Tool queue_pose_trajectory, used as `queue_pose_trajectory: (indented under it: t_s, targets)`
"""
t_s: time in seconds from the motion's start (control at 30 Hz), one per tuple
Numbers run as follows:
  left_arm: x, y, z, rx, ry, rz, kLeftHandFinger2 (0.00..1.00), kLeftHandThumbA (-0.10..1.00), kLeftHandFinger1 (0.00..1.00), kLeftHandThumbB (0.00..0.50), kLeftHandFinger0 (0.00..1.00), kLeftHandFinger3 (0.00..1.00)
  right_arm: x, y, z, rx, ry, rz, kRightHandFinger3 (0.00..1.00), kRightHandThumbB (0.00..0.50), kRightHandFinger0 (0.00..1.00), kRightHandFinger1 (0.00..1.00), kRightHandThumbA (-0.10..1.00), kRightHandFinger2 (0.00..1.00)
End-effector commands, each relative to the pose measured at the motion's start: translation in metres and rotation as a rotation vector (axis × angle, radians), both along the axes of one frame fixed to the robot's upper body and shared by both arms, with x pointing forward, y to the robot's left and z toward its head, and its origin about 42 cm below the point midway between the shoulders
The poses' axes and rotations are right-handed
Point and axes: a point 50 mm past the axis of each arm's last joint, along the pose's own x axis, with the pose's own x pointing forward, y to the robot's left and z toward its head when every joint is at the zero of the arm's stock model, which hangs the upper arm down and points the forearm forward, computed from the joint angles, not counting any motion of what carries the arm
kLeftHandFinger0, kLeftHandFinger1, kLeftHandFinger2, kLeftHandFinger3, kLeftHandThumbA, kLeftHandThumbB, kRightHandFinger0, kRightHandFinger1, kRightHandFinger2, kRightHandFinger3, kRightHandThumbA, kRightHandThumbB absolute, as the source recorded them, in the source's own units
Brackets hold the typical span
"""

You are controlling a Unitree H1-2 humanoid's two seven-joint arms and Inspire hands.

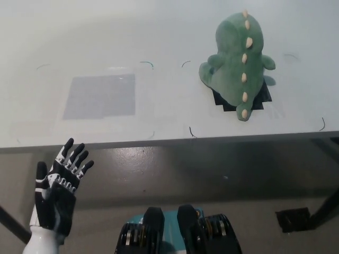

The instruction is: Use both hands to pick up a dinasour on the right side and move it to the left side

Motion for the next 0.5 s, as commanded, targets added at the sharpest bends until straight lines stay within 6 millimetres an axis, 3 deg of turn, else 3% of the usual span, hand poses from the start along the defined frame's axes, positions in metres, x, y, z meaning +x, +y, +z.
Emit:
queue_pose_trajectory:
  t_s: [0.0, 0.2, 0.3, 0.47]
  targets:
    - [0.0, -0.001, 0.012, -0.018, -0.064, -0.021, 1.0, 1.0, 1.0, 0.315, 1.0, 1.0, 0.001, -0.002, 0.015, -0.003, -0.065, 0.037, 1.0, 0.319, 1.0, 1.0, 1.0, 1.0]
    - [0.001, 0.002, 0.018, -0.001, -0.095, -0.022, 1.0, 1.0, 1.0, 0.334, 1.0, 1.0, 0.004, -0.001, 0.019, 0.008, -0.071, 0.046, 1.0, 0.34, 1.0, 1.0, 1.0, 1.0]
    - [0.0, 0.003, 0.023, 0.012, -0.112, -0.014, 1.0, 1.0, 1.0, 0.346, 1.0, 1.0, 0.004, 0.0, 0.02, -0.043, -0.087, 0.058, 1.0, 0.294, 1.0, 1.0, 1.0, 1.0]
    - [-0.002, 0.004, 0.027, 0.008, -0.12, -0.01, 1.0, 1.0, 1.0, 0.358, 1.0, 1.0, 0.004, 0.003, 0.026, -0.052, -0.109, 0.053, 1.0, 0.297, 1.0, 1.0, 1.0, 1.0]
